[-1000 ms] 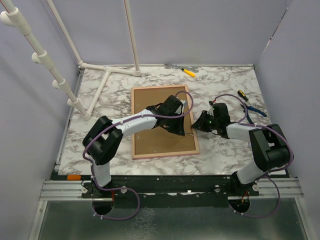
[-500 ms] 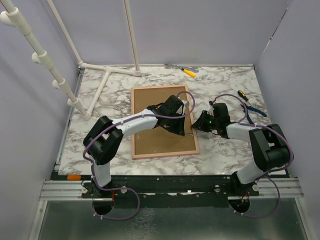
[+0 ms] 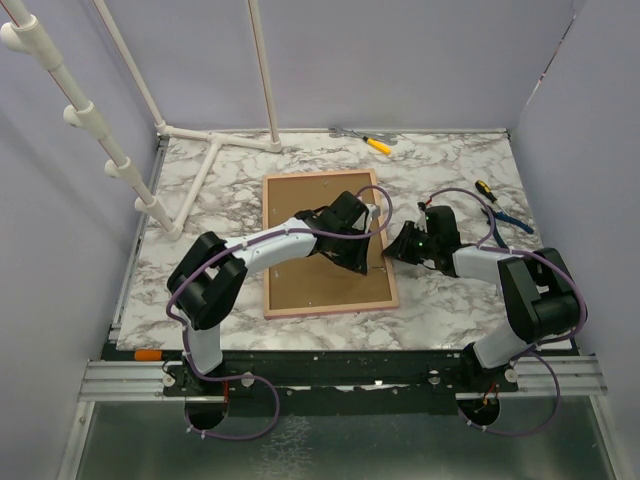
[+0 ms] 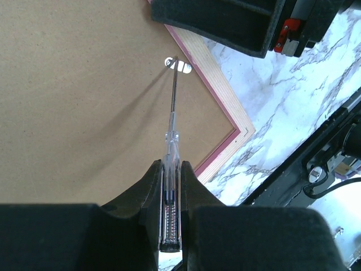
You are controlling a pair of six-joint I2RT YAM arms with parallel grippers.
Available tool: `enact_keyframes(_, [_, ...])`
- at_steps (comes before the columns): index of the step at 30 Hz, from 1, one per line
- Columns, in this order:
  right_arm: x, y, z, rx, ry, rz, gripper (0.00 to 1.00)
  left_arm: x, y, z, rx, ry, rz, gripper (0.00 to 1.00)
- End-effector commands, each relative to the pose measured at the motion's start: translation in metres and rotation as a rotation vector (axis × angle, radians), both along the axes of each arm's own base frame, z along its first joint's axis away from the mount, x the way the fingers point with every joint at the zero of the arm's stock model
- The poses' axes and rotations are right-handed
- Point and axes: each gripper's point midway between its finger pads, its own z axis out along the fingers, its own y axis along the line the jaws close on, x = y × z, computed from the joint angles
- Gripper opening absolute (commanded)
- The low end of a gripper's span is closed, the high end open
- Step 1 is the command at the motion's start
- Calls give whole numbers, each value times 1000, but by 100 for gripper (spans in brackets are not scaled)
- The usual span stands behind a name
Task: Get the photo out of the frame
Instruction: Release the photo frame item from the photo frame, then adjust the photo frame at the center of the board.
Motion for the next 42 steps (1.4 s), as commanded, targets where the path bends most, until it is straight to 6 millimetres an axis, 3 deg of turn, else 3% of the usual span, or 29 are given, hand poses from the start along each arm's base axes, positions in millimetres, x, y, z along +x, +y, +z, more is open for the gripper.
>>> enact_keyframes(1, [3, -8, -8, -45, 8, -31, 25, -37, 33, -34, 172, 137, -49, 0])
enact_keyframes(6, [3, -8, -7, -46, 6, -29, 25, -28, 23, -22, 123, 102, -28, 0])
enact_keyframes(13, [3, -10, 0, -52, -7, -32, 41, -2, -24, 49, -208, -36, 43, 0])
enact_keyframes(16, [1, -10, 9, -49, -26, -33, 48, 5, -27, 81, -304, -116, 73, 0])
enact_keyframes(19, [-2, -13, 19, -50, -53, -37, 55, 11, -14, 100, -325, -180, 120, 0])
enact_keyframes(24, [-16, -17, 26, -54, -55, -39, 58, 29, 37, 103, -267, -226, 287, 0])
enact_keyframes(28, [-29, -21, 26, -97, -43, -39, 57, 48, 99, 104, -230, -291, 483, 0])
enact_keyframes(31, [-42, -19, 24, -132, -15, -31, 46, 54, 142, 102, -180, -338, 591, 0])
enact_keyframes(34, [-54, -18, 20, -195, 22, -41, 50, 61, 186, 94, -54, -369, 700, 0])
enact_keyframes(42, [-80, -15, 11, -283, 65, -64, 53, 56, 254, 61, 62, -354, 953, 0])
